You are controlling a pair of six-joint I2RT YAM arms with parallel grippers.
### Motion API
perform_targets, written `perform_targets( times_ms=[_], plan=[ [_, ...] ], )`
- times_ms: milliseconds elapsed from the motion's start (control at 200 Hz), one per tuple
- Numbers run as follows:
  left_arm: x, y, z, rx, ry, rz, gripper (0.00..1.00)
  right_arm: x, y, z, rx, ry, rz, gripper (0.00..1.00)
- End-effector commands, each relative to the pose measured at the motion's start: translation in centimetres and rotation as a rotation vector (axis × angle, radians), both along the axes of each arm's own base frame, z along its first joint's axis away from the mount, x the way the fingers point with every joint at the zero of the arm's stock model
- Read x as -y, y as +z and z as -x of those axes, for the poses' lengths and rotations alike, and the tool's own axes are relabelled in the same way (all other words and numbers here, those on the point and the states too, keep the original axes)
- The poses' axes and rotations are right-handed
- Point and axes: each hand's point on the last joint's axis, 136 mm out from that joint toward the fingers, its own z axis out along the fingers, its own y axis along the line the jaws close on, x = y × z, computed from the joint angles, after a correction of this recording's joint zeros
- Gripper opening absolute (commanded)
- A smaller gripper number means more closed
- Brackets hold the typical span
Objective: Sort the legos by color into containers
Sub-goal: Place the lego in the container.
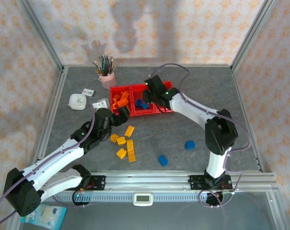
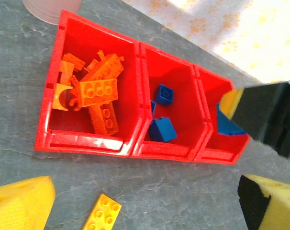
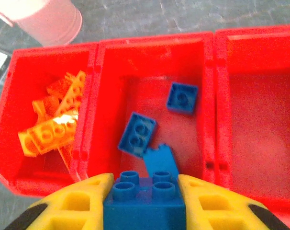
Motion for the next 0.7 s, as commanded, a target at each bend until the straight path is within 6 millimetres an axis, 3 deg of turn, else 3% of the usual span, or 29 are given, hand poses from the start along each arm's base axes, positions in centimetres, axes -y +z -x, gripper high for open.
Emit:
perform_targets(
  times_ms=[0, 160, 315, 385, 500, 696],
  plan=[
    [-0.3, 0.3, -0.1, -0.009, -0.028, -0.027, 0.99, -0.8, -0.5, -2.2, 0.011, -0.027, 0.037, 0.27],
    [-1.0, -0.5, -0.6, -0.031, -0.02, -0.022, 0.99, -2.4, -1.8, -5.2, 0.028, -0.031, 0.07, 0.27],
    [-1.2, -0.3, -0.8, -0.026, -0.018, -0.02, 0.99, -2.5, -3.7, -7.4, 0.019, -0.063, 0.107, 0.28],
    [-1.2, -0.4, -0.8, -0.03, -0.02, -0.024, 0.99, -2.7, -3.9, -7.8, 0.023, -0.061, 0.105, 0.33],
    [-1.3, -0.4, -0.7, -0.034, -0.019, -0.025, 0.99, -3.3, -3.0, -8.1, 0.042, -0.043, 0.087, 0.44],
    [-1.2, 0.2, -0.6, -0.02, -0.028, -0.006, 0.99, -3.5, 0.4, -7.4, 0.067, -0.022, 0.031, 0.52]
  ],
)
